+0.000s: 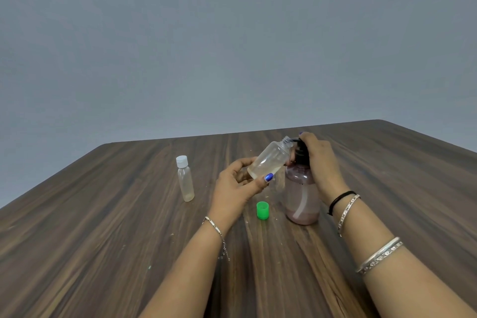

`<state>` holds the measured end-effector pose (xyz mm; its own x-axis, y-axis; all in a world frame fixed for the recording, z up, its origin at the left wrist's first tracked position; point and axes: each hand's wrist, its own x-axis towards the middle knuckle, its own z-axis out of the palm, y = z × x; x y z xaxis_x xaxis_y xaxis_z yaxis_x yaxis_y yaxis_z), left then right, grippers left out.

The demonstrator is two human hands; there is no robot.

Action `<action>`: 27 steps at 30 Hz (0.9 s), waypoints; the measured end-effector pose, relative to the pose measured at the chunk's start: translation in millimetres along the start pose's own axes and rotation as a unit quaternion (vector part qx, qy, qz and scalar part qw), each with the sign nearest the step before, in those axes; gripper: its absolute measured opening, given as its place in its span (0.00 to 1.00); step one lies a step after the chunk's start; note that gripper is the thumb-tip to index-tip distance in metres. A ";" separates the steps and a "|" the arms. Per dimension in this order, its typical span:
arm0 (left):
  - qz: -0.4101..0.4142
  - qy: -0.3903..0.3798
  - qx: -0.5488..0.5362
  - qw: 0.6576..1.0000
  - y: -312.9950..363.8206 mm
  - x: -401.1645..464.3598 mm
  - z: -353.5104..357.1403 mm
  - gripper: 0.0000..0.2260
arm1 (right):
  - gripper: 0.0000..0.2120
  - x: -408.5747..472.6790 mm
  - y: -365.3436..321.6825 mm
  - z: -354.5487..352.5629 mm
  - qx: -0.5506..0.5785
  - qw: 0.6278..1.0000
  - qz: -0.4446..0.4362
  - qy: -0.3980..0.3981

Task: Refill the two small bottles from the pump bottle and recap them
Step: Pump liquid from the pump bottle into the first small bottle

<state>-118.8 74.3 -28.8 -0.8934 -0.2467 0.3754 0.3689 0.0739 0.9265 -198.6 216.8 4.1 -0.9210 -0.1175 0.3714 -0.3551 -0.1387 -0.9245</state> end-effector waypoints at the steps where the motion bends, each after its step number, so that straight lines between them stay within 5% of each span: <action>1: 0.000 0.001 0.001 1.000 0.0 0.5 -0.4 0.16 | 0.21 1.2 0.7 -0.1 -0.002 1.000 0.008 -0.004; 6: -0.001 0.005 -0.006 1.000 0.4 0.4 -0.8 0.15 | 0.30 5.8 -1.3 -0.4 -0.012 0.999 0.030 -0.028; 16: 0.000 -0.001 -0.006 1.000 -0.8 0.1 -2.6 0.16 | 0.22 5.7 -0.2 3.3 0.006 0.999 -0.005 -0.044; 27: -0.003 0.004 -0.017 1.000 -1.9 2.2 -3.2 0.16 | 0.30 4.1 -3.4 0.0 -0.031 0.998 0.019 -0.044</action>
<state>-120.6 70.6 -29.7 -0.8932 -0.2549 0.3704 0.3730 0.0401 0.9270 -201.2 216.8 8.8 -0.9170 -0.2079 0.3404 -0.3327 -0.0721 -0.9403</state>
